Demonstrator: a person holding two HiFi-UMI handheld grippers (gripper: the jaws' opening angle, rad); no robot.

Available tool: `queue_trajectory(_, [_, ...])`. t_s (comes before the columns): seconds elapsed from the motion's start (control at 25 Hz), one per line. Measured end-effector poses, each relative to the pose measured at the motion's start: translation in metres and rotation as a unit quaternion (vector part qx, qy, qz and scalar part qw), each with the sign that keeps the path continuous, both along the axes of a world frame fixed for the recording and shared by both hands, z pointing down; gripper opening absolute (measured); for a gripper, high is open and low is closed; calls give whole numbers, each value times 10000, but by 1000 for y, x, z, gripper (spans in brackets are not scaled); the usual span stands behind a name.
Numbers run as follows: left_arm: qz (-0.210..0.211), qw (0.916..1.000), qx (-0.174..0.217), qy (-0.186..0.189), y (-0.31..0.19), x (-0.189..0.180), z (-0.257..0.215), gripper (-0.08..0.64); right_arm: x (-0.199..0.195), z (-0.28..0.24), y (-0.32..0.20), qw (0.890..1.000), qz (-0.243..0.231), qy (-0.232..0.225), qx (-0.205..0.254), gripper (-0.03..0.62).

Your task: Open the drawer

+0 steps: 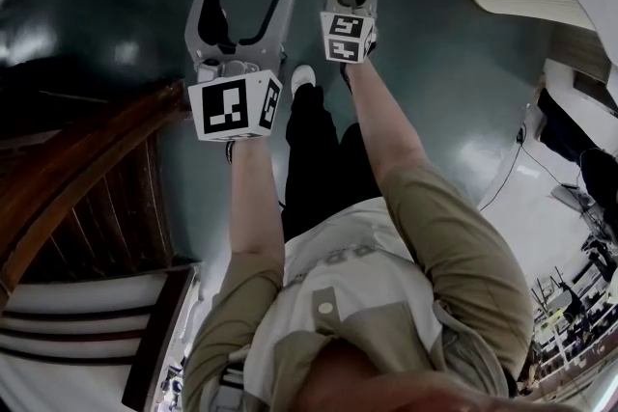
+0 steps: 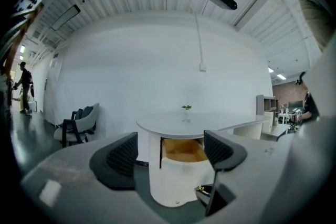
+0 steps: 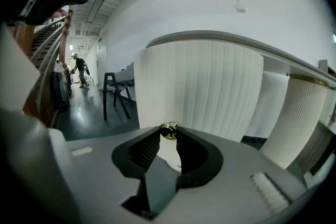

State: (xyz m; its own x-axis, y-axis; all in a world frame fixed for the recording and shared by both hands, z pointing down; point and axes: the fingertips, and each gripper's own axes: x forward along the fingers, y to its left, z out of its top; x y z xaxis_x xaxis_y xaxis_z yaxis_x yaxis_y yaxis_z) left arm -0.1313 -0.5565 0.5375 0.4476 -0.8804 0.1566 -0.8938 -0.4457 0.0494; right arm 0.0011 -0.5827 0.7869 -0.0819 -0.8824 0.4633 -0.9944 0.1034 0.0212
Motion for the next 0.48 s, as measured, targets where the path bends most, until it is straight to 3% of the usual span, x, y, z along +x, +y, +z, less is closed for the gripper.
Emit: queue_trajectory(0.48, [-68,9999,53,-65,9,-11,-4,400,-7,-1,14,10000,18,-28,-34,103])
